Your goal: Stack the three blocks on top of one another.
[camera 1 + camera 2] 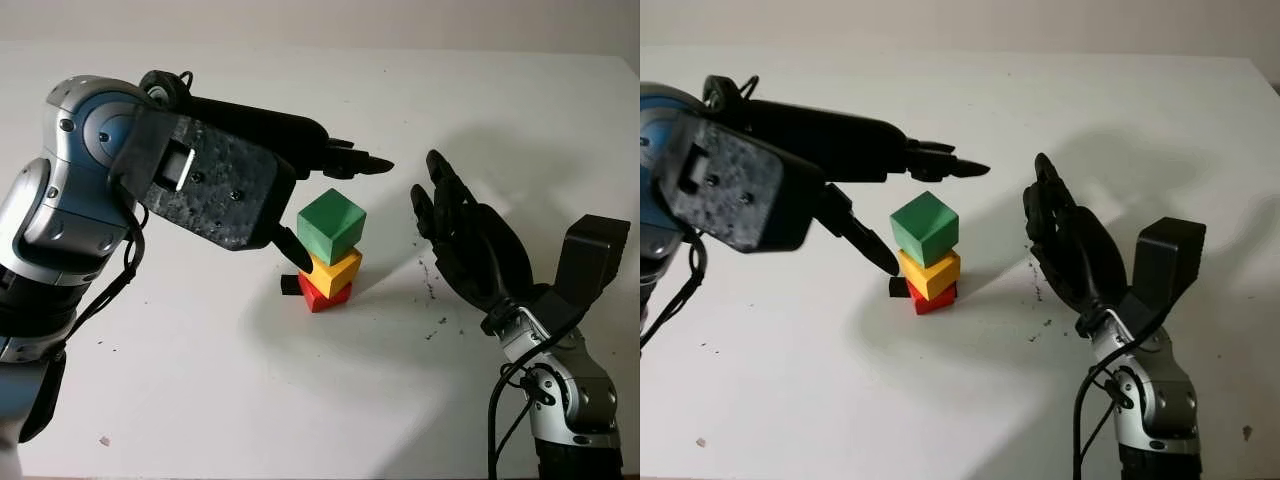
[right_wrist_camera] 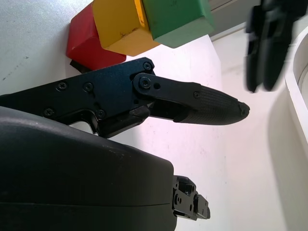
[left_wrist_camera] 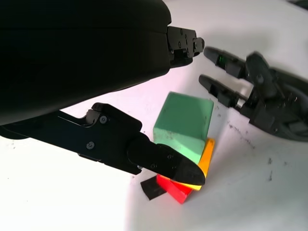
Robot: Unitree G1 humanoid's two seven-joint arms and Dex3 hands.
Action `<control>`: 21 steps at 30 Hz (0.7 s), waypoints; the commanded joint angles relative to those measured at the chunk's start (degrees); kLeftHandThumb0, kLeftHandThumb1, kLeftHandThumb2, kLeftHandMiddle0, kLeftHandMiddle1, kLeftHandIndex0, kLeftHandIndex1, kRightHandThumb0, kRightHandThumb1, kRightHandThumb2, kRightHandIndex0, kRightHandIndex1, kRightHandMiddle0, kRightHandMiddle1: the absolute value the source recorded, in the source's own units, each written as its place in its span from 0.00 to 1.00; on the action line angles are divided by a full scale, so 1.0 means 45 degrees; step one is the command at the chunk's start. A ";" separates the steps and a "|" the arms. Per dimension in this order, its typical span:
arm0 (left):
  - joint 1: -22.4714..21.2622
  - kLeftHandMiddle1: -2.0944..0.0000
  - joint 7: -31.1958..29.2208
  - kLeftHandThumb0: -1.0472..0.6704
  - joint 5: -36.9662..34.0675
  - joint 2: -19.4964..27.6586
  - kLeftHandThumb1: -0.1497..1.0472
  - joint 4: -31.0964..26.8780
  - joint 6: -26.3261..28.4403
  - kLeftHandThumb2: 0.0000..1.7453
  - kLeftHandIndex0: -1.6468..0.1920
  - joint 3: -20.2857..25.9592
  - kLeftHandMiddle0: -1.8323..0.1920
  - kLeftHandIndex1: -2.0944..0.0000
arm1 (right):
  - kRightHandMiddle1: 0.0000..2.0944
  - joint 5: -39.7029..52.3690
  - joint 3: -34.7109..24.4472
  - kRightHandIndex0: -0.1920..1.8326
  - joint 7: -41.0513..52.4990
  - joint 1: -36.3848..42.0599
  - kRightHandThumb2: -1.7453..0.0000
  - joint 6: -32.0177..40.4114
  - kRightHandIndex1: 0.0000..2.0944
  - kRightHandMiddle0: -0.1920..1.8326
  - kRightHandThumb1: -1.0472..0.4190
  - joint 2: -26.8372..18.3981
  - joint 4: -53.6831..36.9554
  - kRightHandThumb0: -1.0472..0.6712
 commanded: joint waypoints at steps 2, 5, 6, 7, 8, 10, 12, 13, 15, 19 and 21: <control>0.0150 1.00 0.0553 0.17 -0.0911 0.0373 0.91 0.0333 0.0271 0.03 1.00 0.1354 1.00 1.00 | 0.00 -0.0112 0.0006 0.00 0.0078 -0.0155 0.64 -0.0301 0.00 0.00 0.00 -0.0098 0.0178 0.16; 0.0849 1.00 0.1645 0.07 -0.1190 0.0676 0.98 0.0297 0.0615 0.13 1.00 0.2397 1.00 1.00 | 0.00 -0.0114 -0.0036 0.00 0.0078 -0.0289 0.65 -0.0377 0.00 0.00 0.00 -0.0073 0.0328 0.17; 0.1142 1.00 0.2022 0.05 -0.1318 0.0675 0.99 0.0251 0.0591 0.24 1.00 0.2688 1.00 1.00 | 0.00 -0.0114 -0.0048 0.00 0.0094 -0.0327 0.65 -0.0415 0.00 0.00 0.00 -0.0077 0.0391 0.17; 0.1633 1.00 0.2705 0.05 -0.1435 0.0460 1.00 -0.0001 0.0813 0.29 1.00 0.3208 1.00 1.00 | 0.00 -0.0125 -0.0041 0.00 0.0117 -0.0386 0.65 -0.0437 0.00 0.00 0.00 -0.0096 0.0461 0.16; 0.2087 1.00 0.3371 0.06 -0.1590 0.0213 1.00 -0.0245 0.1028 0.34 1.00 0.3682 1.00 1.00 | 0.00 -0.0161 -0.0021 0.00 0.0132 -0.0440 0.65 -0.0470 0.00 0.00 0.00 -0.0115 0.0529 0.16; 0.2805 1.00 0.4524 0.09 -0.2020 -0.0268 1.00 -0.0512 0.1253 0.38 1.00 0.4420 1.00 1.00 | 0.00 -0.0229 0.0008 0.00 0.0149 -0.0546 0.65 -0.0555 0.00 0.00 0.00 -0.0107 0.0686 0.17; 0.3501 1.00 0.5598 0.11 -0.2700 -0.1016 1.00 -0.0427 0.1250 0.39 1.00 0.5156 1.00 1.00 | 0.00 -0.0393 0.0059 0.00 0.0099 -0.0634 0.65 -0.0731 0.00 0.00 0.00 -0.0045 0.0863 0.17; 0.3781 1.00 0.6074 0.12 -0.3026 -0.1347 1.00 -0.0392 0.1331 0.37 1.00 0.5439 1.00 1.00 | 0.00 -0.0460 0.0070 0.00 0.0090 -0.0675 0.65 -0.0819 0.00 0.00 0.00 -0.0022 0.0958 0.16; 0.4671 1.00 0.7158 0.12 -0.3706 -0.2284 1.00 -0.0045 0.1051 0.36 1.00 0.6137 1.00 1.00 | 0.00 -0.0512 0.0068 0.00 0.0041 -0.0743 0.65 -0.0975 0.00 0.00 0.00 0.0084 0.1127 0.16; 0.6486 1.00 0.8588 0.12 -0.3832 -0.3441 1.00 0.0961 -0.1073 0.37 1.00 0.6224 1.00 1.00 | 0.00 -0.0540 0.0035 0.00 0.0053 -0.0823 0.65 -0.1219 0.00 0.00 0.00 0.0119 0.1327 0.16; 0.7244 1.00 0.8888 0.13 -0.3920 -0.3880 1.00 0.1475 -0.1825 0.37 1.00 0.6047 1.00 1.00 | 0.00 -0.0553 -0.0019 0.00 0.0061 -0.0854 0.65 -0.1441 0.00 0.00 0.00 0.0122 0.1443 0.17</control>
